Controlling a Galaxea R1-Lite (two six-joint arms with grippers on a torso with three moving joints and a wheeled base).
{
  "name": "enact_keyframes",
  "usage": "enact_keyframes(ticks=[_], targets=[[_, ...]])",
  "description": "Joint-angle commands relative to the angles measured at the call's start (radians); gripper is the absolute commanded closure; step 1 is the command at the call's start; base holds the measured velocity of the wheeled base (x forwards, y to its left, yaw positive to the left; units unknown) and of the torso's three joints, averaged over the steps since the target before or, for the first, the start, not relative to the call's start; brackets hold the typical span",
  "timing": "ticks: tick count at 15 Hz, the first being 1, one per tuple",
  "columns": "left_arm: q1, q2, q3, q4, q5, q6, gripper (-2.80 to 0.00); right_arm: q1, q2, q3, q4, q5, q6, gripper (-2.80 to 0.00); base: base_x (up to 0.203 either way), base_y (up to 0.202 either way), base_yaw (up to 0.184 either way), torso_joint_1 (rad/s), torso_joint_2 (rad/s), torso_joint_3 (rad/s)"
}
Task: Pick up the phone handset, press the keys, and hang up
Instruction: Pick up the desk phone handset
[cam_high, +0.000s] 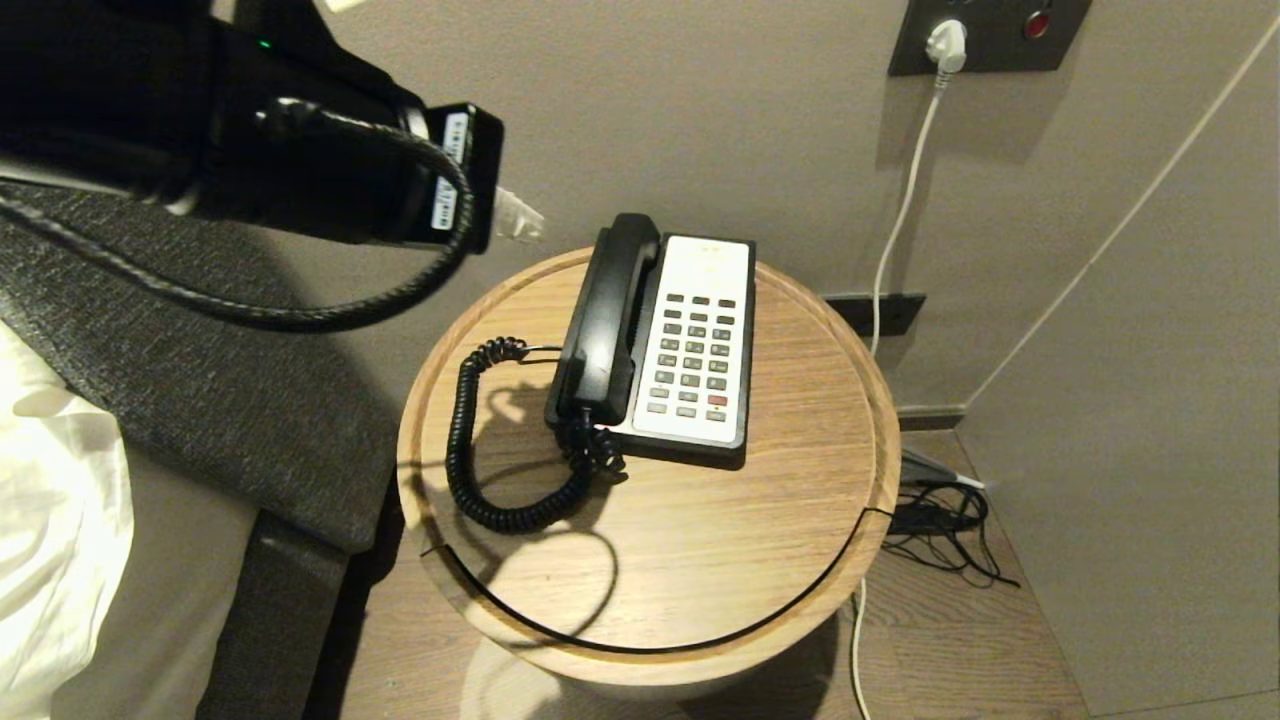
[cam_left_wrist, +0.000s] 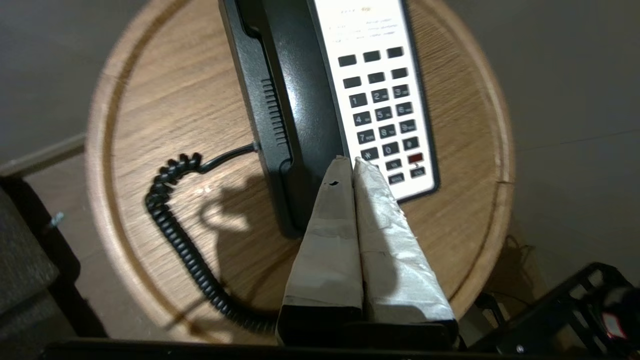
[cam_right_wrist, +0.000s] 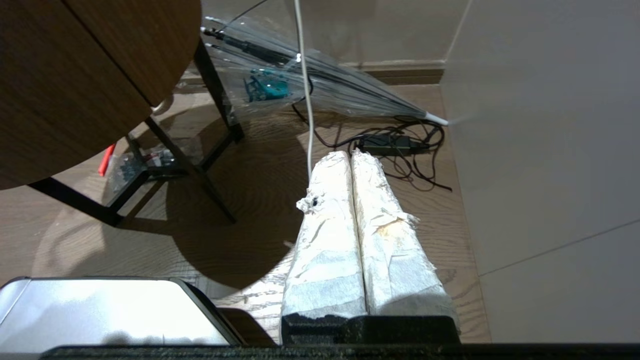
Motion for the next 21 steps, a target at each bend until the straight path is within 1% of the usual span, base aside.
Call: enact_keyframes(ticks=[1, 2, 3, 4, 6, 8, 11, 16, 18, 21], targets=[[-0.038, 0.086, -0.011, 0.004, 0.052, -0.008, 0.0, 0.0, 0.0, 0.0, 0.0, 0.0, -0.001, 0.0, 0.0, 0.0, 0.0, 0.0, 0.0, 0.0], [-0.041, 0.101, -0.014, 0.003, 0.096, -0.004, -2.8, 0.0, 0.0, 0.0, 0.0, 0.0, -0.001, 0.0, 0.0, 0.0, 0.0, 0.0, 0.0, 0.0], [-0.045, 0.115, -0.021, 0.001, 0.128, -0.007, -2.8, 0.001, 0.0, 0.0, 0.0, 0.001, -0.001, 0.0, 0.0, 0.0, 0.0, 0.0, 0.0, 0.0], [-0.052, 0.124, -0.029, -0.001, 0.148, -0.011, -2.8, 0.001, 0.0, 0.0, 0.0, 0.0, -0.001, 0.0, 0.0, 0.0, 0.0, 0.0, 0.0, 0.0], [-0.083, 0.144, -0.023, -0.001, 0.166, -0.018, -2.8, 0.001, 0.0, 0.0, 0.0, 0.001, -0.001, 0.0, 0.0, 0.0, 0.0, 0.0, 0.0, 0.0], [-0.092, 0.176, -0.029, -0.007, 0.196, -0.03, -2.8, 0.001, 0.0, 0.0, 0.0, 0.002, -0.001, 0.0, 0.0, 0.0, 0.0, 0.0, 0.0, 0.0], [-0.095, 0.227, -0.019, -0.058, 0.255, -0.041, -2.8, 0.0, 0.0, 0.0, 0.0, 0.0, -0.001, 0.0, 0.0, 0.0, 0.0, 0.0, 0.0, 0.0], [-0.081, 0.268, -0.037, -0.059, 0.265, -0.041, -2.8, 0.0, 0.0, 0.0, 0.0, 0.001, -0.001, 0.0, 0.0, 0.0, 0.0, 0.0, 0.0, 0.0], [-0.064, 0.27, -0.037, -0.06, 0.294, -0.035, -2.8, 0.001, 0.0, 0.0, 0.0, 0.002, -0.001, 0.0, 0.0, 0.0, 0.0, 0.0, 0.0, 0.0], [-0.051, 0.268, -0.037, -0.057, 0.302, -0.036, -2.8, 0.0, 0.0, 0.0, 0.0, 0.001, -0.001, 0.0, 0.0, 0.0, 0.0, 0.0, 0.0, 0.0]])
